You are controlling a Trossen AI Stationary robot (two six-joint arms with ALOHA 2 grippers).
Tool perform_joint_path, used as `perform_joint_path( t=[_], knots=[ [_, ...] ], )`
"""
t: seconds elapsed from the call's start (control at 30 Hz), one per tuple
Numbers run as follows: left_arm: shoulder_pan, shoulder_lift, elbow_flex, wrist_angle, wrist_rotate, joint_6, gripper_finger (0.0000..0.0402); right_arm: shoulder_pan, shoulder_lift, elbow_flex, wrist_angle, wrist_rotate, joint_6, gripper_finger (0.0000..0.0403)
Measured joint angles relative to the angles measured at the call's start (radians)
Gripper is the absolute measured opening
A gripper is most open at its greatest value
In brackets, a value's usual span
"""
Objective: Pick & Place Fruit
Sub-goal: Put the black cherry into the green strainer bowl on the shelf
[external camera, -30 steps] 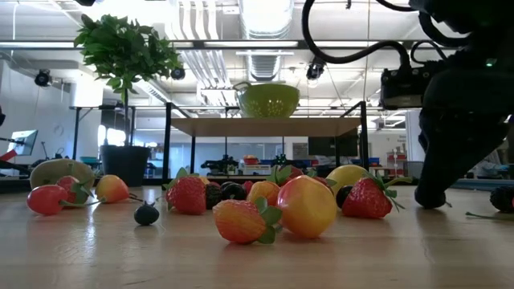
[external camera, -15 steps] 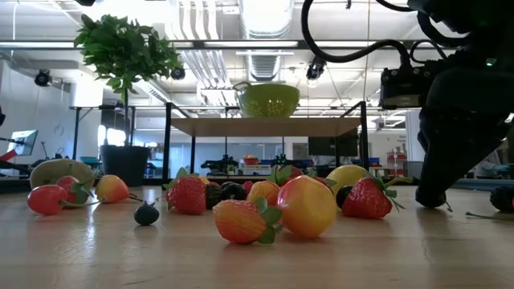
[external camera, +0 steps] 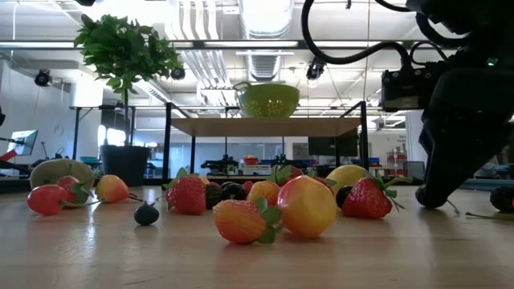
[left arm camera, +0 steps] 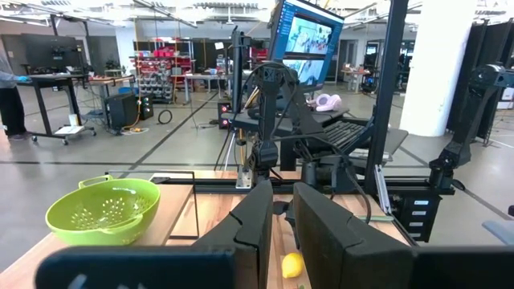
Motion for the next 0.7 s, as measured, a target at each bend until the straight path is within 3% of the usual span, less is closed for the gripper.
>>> perform_joint_path(
  t=[0.27,0.7],
  knots=[
    [0.0,0.0,0.0,0.0,0.0,0.0,0.0062,0.0,0.0,0.0,-0.002,-0.005,-0.019,0.0108],
    [0.001,0.0,0.0,0.0,0.0,0.0,0.0062,-0.004,-0.004,0.01,-0.019,-0.02,-0.085,0.0107]
  ],
)
